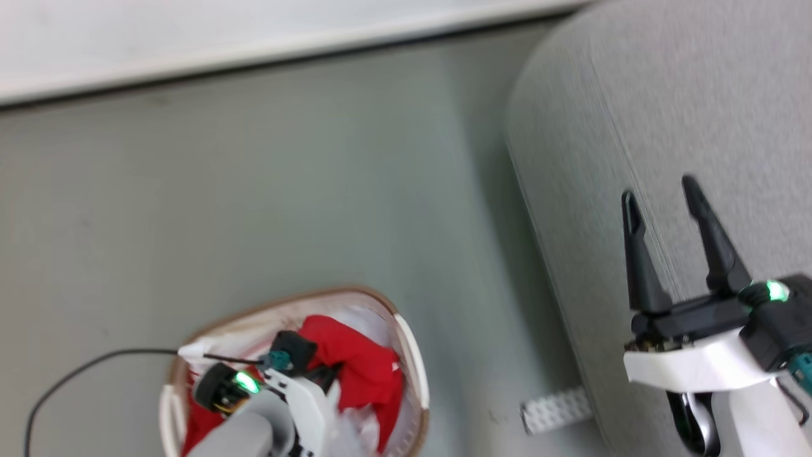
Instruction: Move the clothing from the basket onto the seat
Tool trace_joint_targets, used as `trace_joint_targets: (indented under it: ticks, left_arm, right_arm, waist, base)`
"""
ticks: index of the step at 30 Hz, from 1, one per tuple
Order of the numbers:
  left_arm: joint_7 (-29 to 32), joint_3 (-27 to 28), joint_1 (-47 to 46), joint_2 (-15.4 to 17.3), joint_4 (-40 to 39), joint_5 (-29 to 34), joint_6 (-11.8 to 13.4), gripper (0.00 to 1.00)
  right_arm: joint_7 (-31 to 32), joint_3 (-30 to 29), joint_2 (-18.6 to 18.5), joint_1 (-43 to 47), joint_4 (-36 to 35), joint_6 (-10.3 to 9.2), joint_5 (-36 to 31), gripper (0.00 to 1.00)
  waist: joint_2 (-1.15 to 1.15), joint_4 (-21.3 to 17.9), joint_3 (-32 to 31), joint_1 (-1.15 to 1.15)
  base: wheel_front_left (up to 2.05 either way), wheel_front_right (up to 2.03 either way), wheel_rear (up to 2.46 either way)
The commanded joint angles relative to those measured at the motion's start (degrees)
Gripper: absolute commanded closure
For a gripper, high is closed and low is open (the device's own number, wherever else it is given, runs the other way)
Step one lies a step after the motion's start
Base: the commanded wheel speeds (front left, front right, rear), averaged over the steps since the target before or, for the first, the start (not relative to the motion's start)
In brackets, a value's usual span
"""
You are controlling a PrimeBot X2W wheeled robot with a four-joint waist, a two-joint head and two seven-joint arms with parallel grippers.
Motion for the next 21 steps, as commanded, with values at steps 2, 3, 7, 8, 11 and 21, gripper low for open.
trace_joint_targets:
  ticks: [2, 3, 7, 8, 11, 21]
  left_arm:
    - [-0.6, 1.1, 2.2, -0.5, -1.6, -1.4, 0.2, 1.0]
    - [-0.6, 1.4, 2.8, -0.7, -2.4, -1.4, 0.3, 1.0]
    - [-0.7, 5.2, 5.4, -0.8, -10.8, -1.7, 1.2, 1.0]
    - [-0.7, 6.2, 6.6, -0.4, -13.3, -1.4, 1.6, 1.0]
    - [-0.7, 9.5, 9.7, 0.8, -20.9, 0.4, 3.0, 1.0]
    - [-0.6, 15.9, 13.5, 4.8, -41.1, 3.3, 7.5, 1.0]
  right_arm:
    - [0.0, -0.3, -0.2, 2.2, 1.1, -0.12, -0.8, 0.0]
    - [0.0, -0.4, -0.2, 2.9, 1.4, -0.12, -1.1, 0.0]
    - [0.0, -0.6, -0.2, 5.1, 2.8, -0.12, -2.0, 0.0]
    - [0.0, -0.7, -0.2, 5.6, 3.1, -0.12, -2.1, 0.0]
    - [0.0, -0.5, -0.2, 6.9, 3.8, -0.12, -2.1, 0.0]
    - [0.0, -1.0, -0.2, 11.2, 4.8, -0.12, -1.0, 0.0]
  waist:
    - [0.0, 5.8, -8.6, 0.0]
    - [0.0, 6.6, -9.8, 0.0]
    - [0.0, 9.8, -14.4, 0.0]
    - [0.0, 10.5, -15.6, 0.0]
    - [0.0, 12.3, -18.5, 0.0]
    - [0.0, 17.0, -24.7, 0.0]
  base:
    - [0.0, 0.0, 0.0]
    - [0.0, 0.0, 0.0]
    - [0.0, 0.0, 0.0]
    - [0.0, 0.0, 0.0]
    - [0.0, 0.0, 0.0]
    - [0.0, 0.0, 0.0]
